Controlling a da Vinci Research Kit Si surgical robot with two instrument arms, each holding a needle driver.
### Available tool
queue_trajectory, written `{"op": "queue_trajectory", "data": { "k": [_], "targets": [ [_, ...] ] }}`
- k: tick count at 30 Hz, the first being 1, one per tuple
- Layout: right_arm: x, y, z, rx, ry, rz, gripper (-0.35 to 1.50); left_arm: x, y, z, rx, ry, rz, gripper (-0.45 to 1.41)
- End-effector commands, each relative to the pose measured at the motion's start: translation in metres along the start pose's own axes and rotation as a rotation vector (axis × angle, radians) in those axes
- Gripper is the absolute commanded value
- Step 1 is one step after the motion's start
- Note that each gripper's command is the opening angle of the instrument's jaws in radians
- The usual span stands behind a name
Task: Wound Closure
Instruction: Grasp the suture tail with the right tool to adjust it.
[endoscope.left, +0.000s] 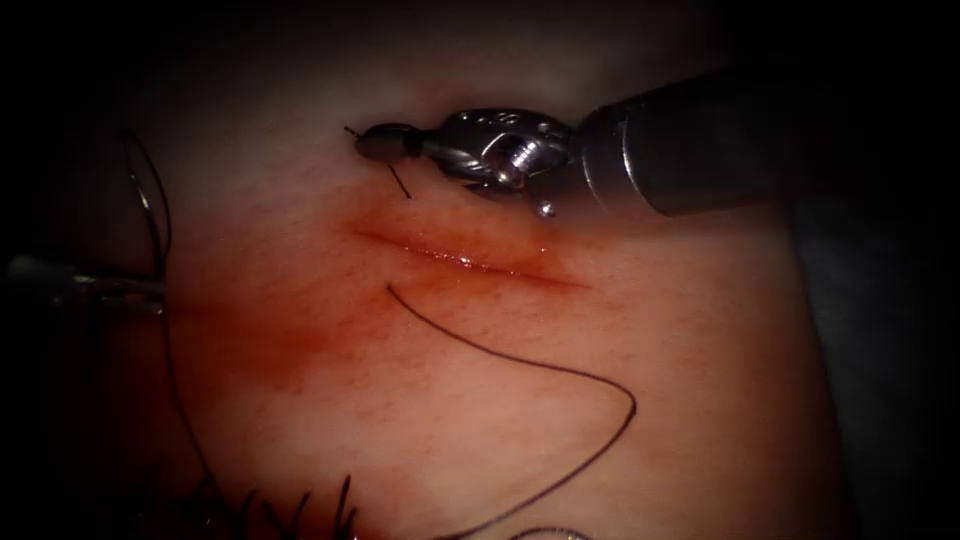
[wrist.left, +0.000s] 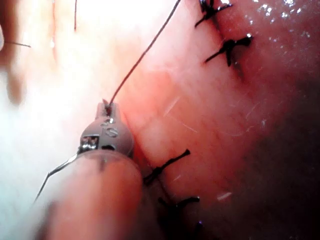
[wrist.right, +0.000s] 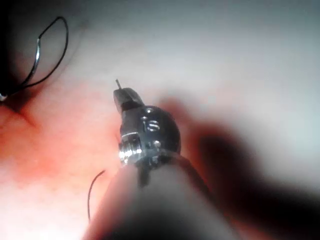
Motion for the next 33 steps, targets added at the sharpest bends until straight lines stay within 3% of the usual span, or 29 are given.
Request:
{"op": "queue_trajectory", "data": {
  "k": [1, 6, 7, 12, 19, 25, 31, 33],
  "targets": [
    [-0.0016, 0.0, -0.0011, -0.003, 0.033, 0.012, -0.35, -0.0002, -0.0002, 0.0009, 0.001, 0.001, -0.005, -0.45],
    [-0.0025, 0.0001, -0.0038, 0.006, 0.112, 0.006, -0.35, -0.0005, -0.0008, 0.0012, 0.001, -0.004, -0.021, -0.45],
    [-0.0025, 0.0001, -0.0044, 0.005, 0.164, 0.008, -0.35, -0.0006, -0.0011, 0.0013, -0.001, -0.008, -0.024, -0.45],
    [-0.0016, 0.0002, -0.0044, 0.008, 0.242, 0.025, -0.35, -0.0012, -0.0021, 0.0015, 0.052, -0.024, -0.041, -0.45],
    [-0.0003, 0.0002, -0.0036, 0.002, 0.247, 0.057, -0.35, -0.0012, -0.0021, 0.0015, 0.052, -0.025, -0.041, -0.45],
    [0.0015, 0.0001, -0.0048, -0.005, 0.275, 0.08, -0.35, -0.0012, -0.0022, 0.0016, 0.052, -0.025, -0.042, -0.45],
    [0.0017, -0.0006, -0.0051, 0.0, 0.281, 0.085, -0.35, -0.001, -0.003, 0.0019, 0.087, -0.021, -0.063, -0.45],
    [0.0016, -0.0008, -0.0052, 0.009, 0.334, 0.085, -0.35, -0.001, -0.0035, 0.0019, 0.11, -0.023, -0.06, -0.45]
  ]
}}
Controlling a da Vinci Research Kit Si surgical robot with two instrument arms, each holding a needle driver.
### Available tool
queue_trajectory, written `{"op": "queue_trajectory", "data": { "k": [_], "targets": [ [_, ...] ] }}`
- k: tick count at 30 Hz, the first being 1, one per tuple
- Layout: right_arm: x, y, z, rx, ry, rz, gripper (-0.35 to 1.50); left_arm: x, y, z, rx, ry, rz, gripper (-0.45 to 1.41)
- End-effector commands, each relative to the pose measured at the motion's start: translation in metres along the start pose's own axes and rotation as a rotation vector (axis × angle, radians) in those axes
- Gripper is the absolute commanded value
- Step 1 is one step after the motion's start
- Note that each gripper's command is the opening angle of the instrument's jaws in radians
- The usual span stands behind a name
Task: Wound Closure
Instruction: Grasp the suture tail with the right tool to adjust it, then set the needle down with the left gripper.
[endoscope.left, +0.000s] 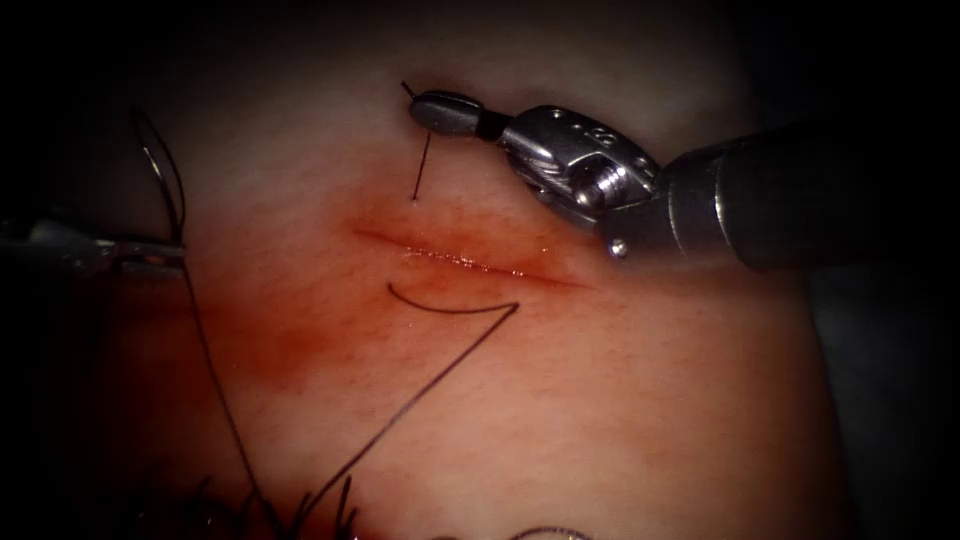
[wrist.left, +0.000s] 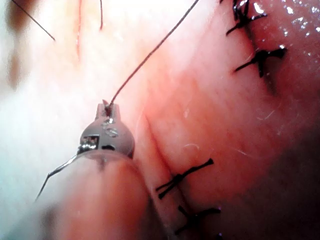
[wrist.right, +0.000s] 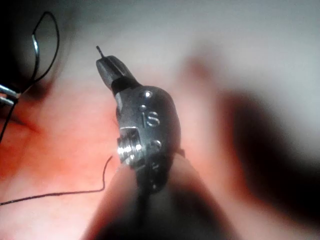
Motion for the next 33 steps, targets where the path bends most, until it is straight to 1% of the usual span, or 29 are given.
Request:
{"op": "queue_trajectory", "data": {
  "k": [1, 2, 3, 4, 5, 7, 9, 10, 12, 15, 16, 17, 18, 19, 20, 22, 23, 24, 26, 27, 28, 29, 30, 32, 33],
  "targets": [
    [-0.0009, -0.0002, 0.0006, 0.011, 0.043, 0.003, -0.35, -0.0002, -0.0003, 0.0008, 0.01, -0.005, 0.005, -0.45],
    [-0.0008, -0.0002, 0.0005, 0.017, 0.069, -0.001, -0.18, -0.0003, -0.0006, 0.0009, 0.02, -0.012, 0.007, -0.45],
    [-0.0007, -0.0002, 0.0004, 0.022, 0.098, -0.028, 0.49, -0.0005, -0.0009, 0.0011, 0.035, -0.014, 0.002, -0.45],
    [-0.0006, -0.0002, 0.0002, 0.025, 0.112, -0.038, 0.78, -0.0007, -0.0011, 0.0012, 0.041, -0.016, -0.001, -0.45],
    [-0.0005, -0.0002, -0.0001, 0.028, 0.119, -0.055, 0.91, -0.0009, -0.0014, 0.0013, 0.049, -0.014, -0.005, -0.45],
    [-0.0001, -0.0001, -0.0009, 0.029, 0.133, -0.079, 1.1, -0.0016, -0.002, 0.0019, 0.066, -0.023, -0.012, -0.45],
    [0.0007, -0.0001, -0.0018, 0.022, 0.144, -0.122, 1.25, -0.0023, -0.0025, 0.0024, 0.076, -0.052, -0.016, -0.45],
    [0.0011, 0.0, -0.0023, 0.02, 0.156, -0.129, 1.28, -0.0029, -0.0027, 0.0028, 0.08, -0.067, -0.018, -0.45],
    [0.0018, 0.0, -0.0034, 0.021, 0.181, -0.141, 1.28, -0.0037, -0.003, 0.0034, 0.085, -0.086, -0.019, -0.45],
    [0.0032, 0.0, -0.0052, 0.035, 0.186, -0.156, 1.31, -0.0051, -0.0034, 0.0042, 0.087, -0.092, -0.011, -0.45],
    [0.004, 0.0, -0.0064, 0.044, 0.197, -0.17, 1.31, -0.0059, -0.0036, 0.0045, 0.089, -0.093, -0.046, -0.33],
    [0.0042, 0.0, -0.0068, 0.045, 0.194, -0.185, 1.31, -0.0061, -0.0037, 0.0046, 0.097, -0.082, -0.089, 0.14],
    [0.0042, 0.0, -0.0068, 0.045, 0.194, -0.185, 1.31, -0.0061, -0.0037, 0.0046, 0.097, -0.082, -0.089, 0.14],
    [0.0047, 0.0, -0.0077, 0.049, 0.193, -0.216, 1.33, -0.0064, -0.0036, 0.0046, 0.111, -0.027, -0.173, 0.49],
    [0.0049, 0.0, -0.008, 0.051, 0.195, -0.226, 1.33, -0.0064, -0.0035, 0.0045, 0.112, -0.003, -0.202, 0.59],
    [0.0051, 0.0001, -0.0085, 0.051, 0.194, -0.265, 1.35, -0.0061, -0.0033, 0.0041, 0.111, 0.042, -0.319, 0.96],
    [0.0051, 0.0002, -0.0087, 0.046, 0.194, -0.276, 1.37, -0.006, -0.0032, 0.0038, 0.115, 0.052, -0.35, 1.08],
    [0.0052, 0.0002, -0.0089, 0.033, 0.194, -0.298, 1.38, -0.0058, -0.0032, 0.0034, 0.118, 0.066, -0.382, 1.13],
    [0.0052, 0.0002, -0.0091, 0.005, 0.191, -0.344, 1.42, -0.0053, -0.0031, 0.0025, 0.135, 0.122, -0.452, 1.15],
    [0.0052, 0.0003, -0.0092, -0.002, 0.175, -0.357, 1.43, -0.0051, -0.0032, 0.0019, 0.141, 0.15, -0.477, 1.16],
    [0.0052, 0.0003, -0.0093, -0.006, 0.155, -0.391, 1.43, -0.0048, -0.0032, 0.0012, 0.155, 0.178, -0.517, 1.11],
    [0.0052, 0.0003, -0.0093, -0.011, 0.129, -0.419, 1.43, -0.0047, -0.0033, 0.0006, 0.165, 0.195, -0.538, 1.11],
    [0.0051, 0.0003, -0.0093, -0.024, 0.074, -0.467, 1.43, -0.0044, -0.0036, -0.001, 0.19, 0.232, -0.602, 0.96],
    [0.0049, 0.0002, -0.0094, -0.029, 0.025, -0.524, 1.43, -0.0041, -0.0038, -0.0028, 0.205, 0.288, -0.666, 0.88],
    [0.0048, 0.0002, -0.0094, -0.028, 0.008, -0.533, 1.42, -0.0039, -0.0038, -0.0036, 0.201, 0.317, -0.677, 0.84]
  ]
}}
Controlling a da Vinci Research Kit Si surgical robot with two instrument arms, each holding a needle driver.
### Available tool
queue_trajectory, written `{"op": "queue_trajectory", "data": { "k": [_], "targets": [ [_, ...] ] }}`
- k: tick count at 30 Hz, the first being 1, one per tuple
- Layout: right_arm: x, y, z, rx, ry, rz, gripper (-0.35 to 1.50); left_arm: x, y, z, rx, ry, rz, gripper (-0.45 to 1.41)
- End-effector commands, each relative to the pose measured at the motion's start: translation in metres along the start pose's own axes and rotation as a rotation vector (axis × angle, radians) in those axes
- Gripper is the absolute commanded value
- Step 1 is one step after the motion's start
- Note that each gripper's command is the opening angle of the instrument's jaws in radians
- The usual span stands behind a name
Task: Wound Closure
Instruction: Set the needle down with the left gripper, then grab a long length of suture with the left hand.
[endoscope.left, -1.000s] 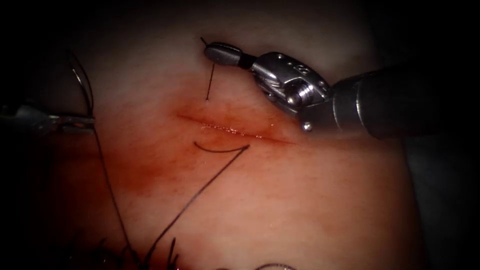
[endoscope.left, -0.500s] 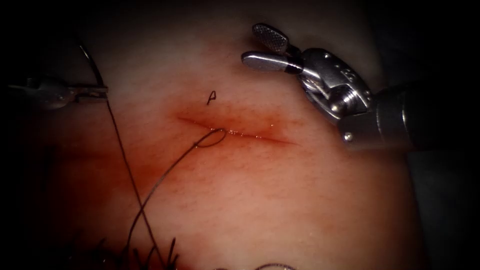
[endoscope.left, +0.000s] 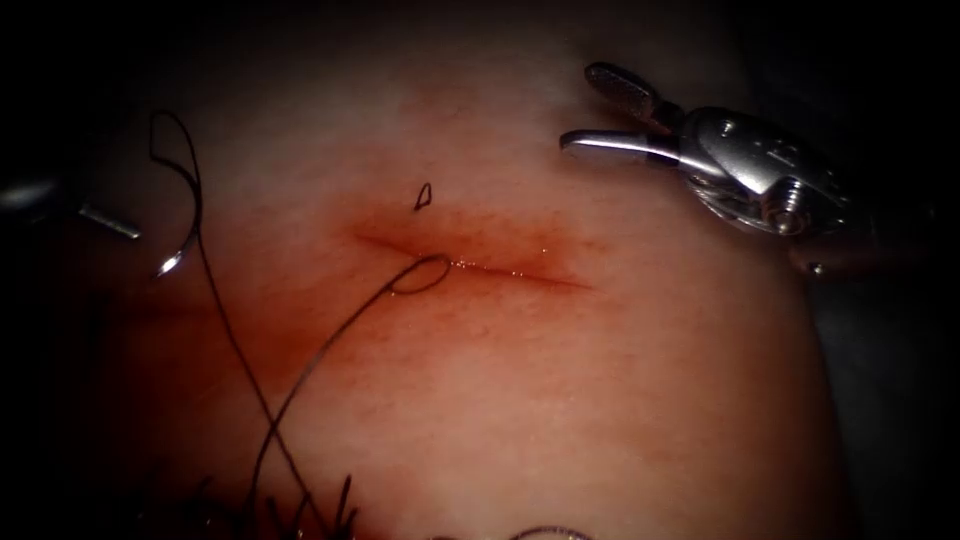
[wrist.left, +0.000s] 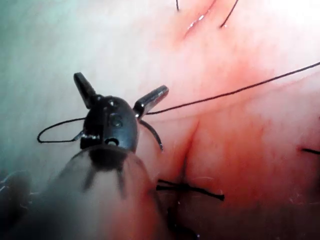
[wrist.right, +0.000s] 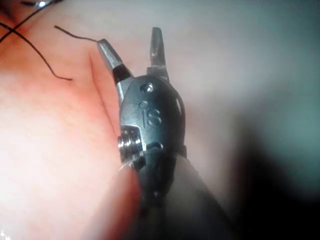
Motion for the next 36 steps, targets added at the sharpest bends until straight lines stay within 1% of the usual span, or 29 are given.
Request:
{"op": "queue_trajectory", "data": {
  "k": [1, 3, 4, 5, 6, 10, 14, 17, 18, 20, 24, 25, 26, 28, 33, 36],
  "targets": [
    [-0.0006, -0.0001, 0.0005, 0.015, -0.032, -0.029, 1.4, 0.0004, 0.0003, -0.0005, -0.033, 0.043, -0.03, 0.76],
    [-0.0007, -0.0003, 0.0005, 0.018, -0.036, -0.031, 1.4, 0.0013, 0.0014, -0.0014, -0.082, 0.084, -0.05, 0.69],
    [-0.0008, -0.0003, 0.0005, 0.018, -0.035, -0.032, 1.4, 0.0018, 0.002, -0.0017, -0.102, 0.097, -0.073, 0.69],
    [-0.0009, -0.0004, 0.0004, 0.019, -0.037, -0.034, 1.4, 0.0029, 0.0033, -0.0021, -0.128, 0.125, -0.1, 0.69],
    [-0.0009, -0.0004, 0.0004, 0.019, -0.037, -0.034, 1.4, 0.0029, 0.0033, -0.0021, -0.128, 0.125, -0.1, 0.69],
    [-0.0012, -0.0008, 0.0003, 0.023, -0.046, -0.04, 1.38, 0.0048, 0.0069, -0.0016, -0.153, 0.152, -0.121, 0.68],
    [-0.0015, -0.001, 0.0003, 0.03, -0.063, -0.045, 1.37, 0.0059, 0.0107, 0.0004, -0.196, 0.129, -0.15, 0.68],
    [-0.0017, -0.0012, 0.0002, 0.038, -0.084, -0.051, 1.31, 0.0063, 0.013, 0.0021, -0.214, 0.086, -0.179, 0.73],
    [-0.0019, -0.0013, 0.0001, 0.04, -0.088, -0.054, 1.3, 0.0065, 0.0141, 0.0032, -0.222, 0.064, -0.2, 0.76],
    [-0.0021, -0.0015, 0.0001, 0.041, -0.09, -0.057, 1.28, 0.0066, 0.0154, 0.004, -0.243, 0.054, -0.228, 0.78],
    [-0.0023, -0.0014, 0.0001, 0.042, -0.094, -0.06, 1.26, 0.0067, 0.0165, 0.0043, -0.275, 0.054, -0.227, 0.78],
    [-0.0024, -0.0014, 0.0001, 0.043, -0.097, -0.062, 1.25, 0.0069, 0.0172, 0.0042, -0.311, 0.066, -0.231, 0.78],
    [-0.0024, -0.0014, 0.0001, 0.043, -0.097, -0.062, 1.25, 0.0069, 0.0172, 0.0042, -0.311, 0.066, -0.231, 0.78],
    [-0.0026, -0.0014, 0.0002, 0.044, -0.102, -0.07, 1.25, 0.0071, 0.018, 0.0041, -0.342, 0.072, -0.228, 0.78],
    [-0.0029, -0.0014, 0.0004, 0.043, -0.109, -0.062, 1.23, 0.0086, 0.0204, 0.0036, -0.46, 0.108, -0.235, 0.78],
    [-0.0033, -0.0016, 0.0006, 0.044, -0.116, -0.061, 1.21, 0.0102, 0.0216, 0.0039, -0.52, 0.128, -0.256, 0.78]
  ]
}}
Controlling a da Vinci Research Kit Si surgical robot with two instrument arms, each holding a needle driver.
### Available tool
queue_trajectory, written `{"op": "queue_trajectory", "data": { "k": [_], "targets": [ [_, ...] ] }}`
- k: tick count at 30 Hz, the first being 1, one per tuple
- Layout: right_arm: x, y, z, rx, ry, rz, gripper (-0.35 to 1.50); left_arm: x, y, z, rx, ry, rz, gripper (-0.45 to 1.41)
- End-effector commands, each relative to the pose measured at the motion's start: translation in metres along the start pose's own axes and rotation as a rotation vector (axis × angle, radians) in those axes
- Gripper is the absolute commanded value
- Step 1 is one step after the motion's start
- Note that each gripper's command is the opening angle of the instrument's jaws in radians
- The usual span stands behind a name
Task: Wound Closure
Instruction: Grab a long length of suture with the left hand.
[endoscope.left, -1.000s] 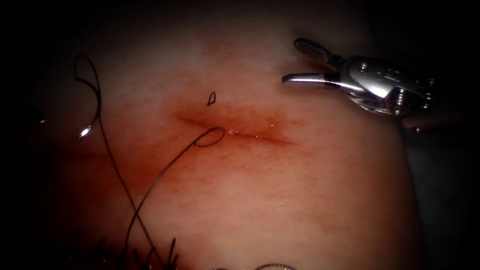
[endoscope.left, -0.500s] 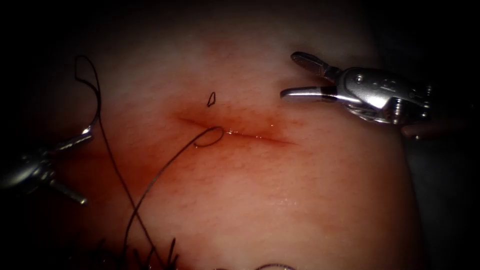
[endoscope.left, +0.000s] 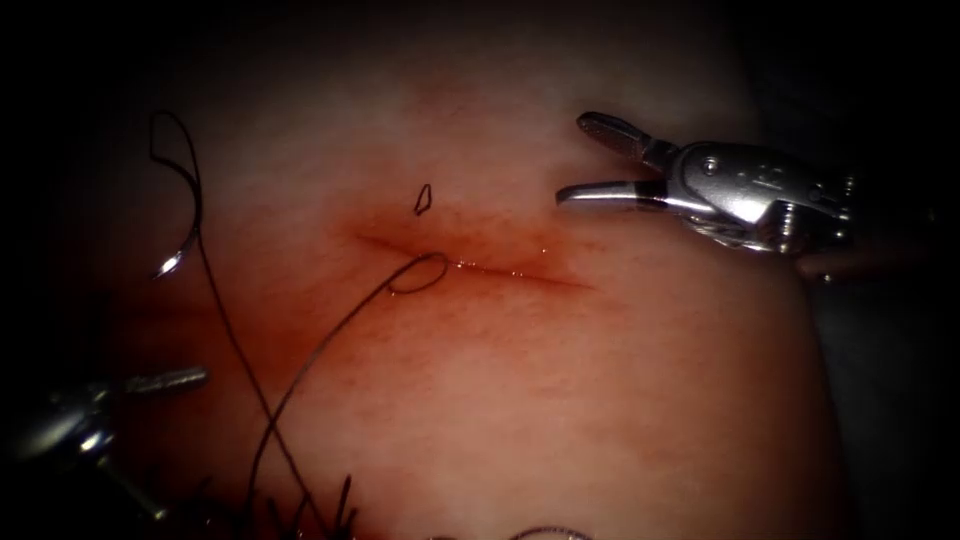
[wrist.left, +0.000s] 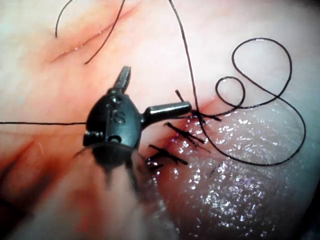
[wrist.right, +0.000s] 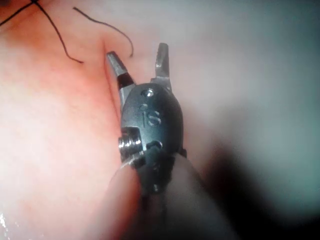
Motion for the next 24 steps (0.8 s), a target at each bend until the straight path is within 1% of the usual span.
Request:
{"op": "queue_trajectory", "data": {
  "k": [1, 4, 6, 7, 9, 11, 17, 20, 21, 22, 23, 24],
  "targets": [
    [-0.0006, -0.0004, 0.0009, 0.002, -0.003, -0.002, 1.21, -0.0003, 0.0, 0.001, -0.013, 0.004, -0.007, 0.78],
    [-0.0008, -0.0006, 0.001, 0.002, -0.008, -0.004, 1.21, -0.0001, 0.0002, 0.0016, -0.008, 0.004, -0.008, 0.78],
    [-0.0011, -0.0008, 0.0012, 0.003, -0.014, -0.008, 1.21, 0.0002, 0.0001, 0.0023, 0.011, 0.01, -0.005, 0.78],
    [-0.0014, -0.001, 0.0015, 0.003, -0.021, -0.013, 1.21, 0.0006, -0.0003, 0.0031, 0.031, 0.027, -0.007, 0.78],
    [-0.0014, -0.0011, 0.0016, 0.004, -0.026, -0.014, 1.21, 0.0007, -0.0004, 0.0034, 0.034, 0.03, -0.007, 0.78],
    [-0.0015, -0.0011, 0.0016, 0.003, -0.026, -0.009, 1.2, 0.0009, -0.0008, 0.0045, 0.047, 0.031, -0.008, 0.78],
    [-0.0015, -0.0011, 0.0016, 0.003, -0.026, -0.003, 1.18, 0.0008, -0.0016, 0.0055, 0.065, 0.03, -0.01, 0.73],
    [-0.0015, -0.0012, 0.0016, 0.003, -0.026, -0.003, 1.18, 0.0009, -0.0022, 0.006, 0.066, 0.033, -0.011, 0.27],
    [-0.0014, -0.0013, 0.0016, 0.003, -0.026, -0.003, 1.18, 0.0008, -0.0024, 0.006, 0.065, 0.034, -0.017, -0.03],
    [-0.0014, -0.0013, 0.0016, 0.003, -0.026, -0.003, 1.18, 0.0008, -0.0024, 0.006, 0.065, 0.034, -0.017, -0.03],
    [-0.0014, -0.0013, 0.0016, 0.003, -0.026, -0.003, 1.18, 0.0008, -0.0025, 0.0059, 0.063, 0.034, -0.011, -0.35],
    [-0.0014, -0.0014, 0.0015, 0.003, -0.026, -0.003, 1.18, 0.0006, -0.0027, 0.0055, 0.057, 0.034, 0.03, -0.45]
  ]
}}
